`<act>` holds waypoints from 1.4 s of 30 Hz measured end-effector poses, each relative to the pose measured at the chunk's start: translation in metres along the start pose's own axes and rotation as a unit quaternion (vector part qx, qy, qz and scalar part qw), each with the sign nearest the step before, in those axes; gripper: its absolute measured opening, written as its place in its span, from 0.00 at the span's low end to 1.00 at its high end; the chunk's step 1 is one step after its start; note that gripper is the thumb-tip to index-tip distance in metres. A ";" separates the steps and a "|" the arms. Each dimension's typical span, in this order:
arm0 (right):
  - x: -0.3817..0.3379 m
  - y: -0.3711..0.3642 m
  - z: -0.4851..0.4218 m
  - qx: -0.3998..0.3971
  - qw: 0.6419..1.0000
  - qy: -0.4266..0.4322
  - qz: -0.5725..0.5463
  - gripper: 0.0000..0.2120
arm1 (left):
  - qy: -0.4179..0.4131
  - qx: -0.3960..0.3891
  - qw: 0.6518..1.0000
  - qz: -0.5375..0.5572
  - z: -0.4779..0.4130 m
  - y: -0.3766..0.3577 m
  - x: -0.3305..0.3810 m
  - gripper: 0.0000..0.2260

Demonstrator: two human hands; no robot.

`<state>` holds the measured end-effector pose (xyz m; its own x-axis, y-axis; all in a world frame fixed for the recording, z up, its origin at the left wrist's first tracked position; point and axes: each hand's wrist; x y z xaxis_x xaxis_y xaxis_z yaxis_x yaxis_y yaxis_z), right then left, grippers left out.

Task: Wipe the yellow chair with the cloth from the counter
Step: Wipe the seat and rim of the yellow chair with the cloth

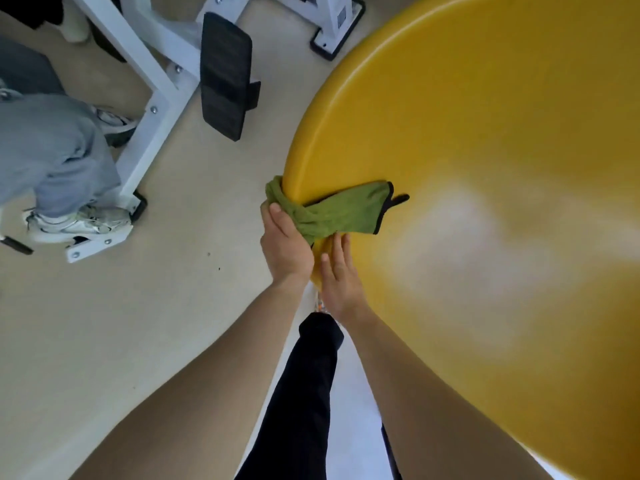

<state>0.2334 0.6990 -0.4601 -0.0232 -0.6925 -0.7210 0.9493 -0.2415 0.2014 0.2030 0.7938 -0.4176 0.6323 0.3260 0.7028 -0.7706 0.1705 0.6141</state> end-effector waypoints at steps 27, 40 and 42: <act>0.239 0.070 0.121 0.042 0.929 0.032 0.366 0.27 | 0.413 -0.210 0.856 0.229 0.212 -0.117 -0.241 0.18; 0.100 -0.021 0.029 0.152 0.910 0.257 0.287 0.23 | 0.222 -0.131 0.913 0.315 0.054 -0.029 -0.156 0.19; 0.141 -0.011 0.041 0.148 0.904 0.244 0.318 0.23 | 0.247 -0.134 0.906 0.315 0.089 -0.047 -0.168 0.19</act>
<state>0.2071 0.5758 -0.5365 0.7078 -0.3913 -0.5881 0.5940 -0.1208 0.7953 0.1406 0.6481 -0.5322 -0.0023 0.8029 0.5960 -1.0000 0.0039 -0.0091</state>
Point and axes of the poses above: each hand's wrist, its own z-axis away from the middle knuckle, its own y-axis out of the back of the hand, x = y × z, and after that the axes turned 1 degree about y, right-handed
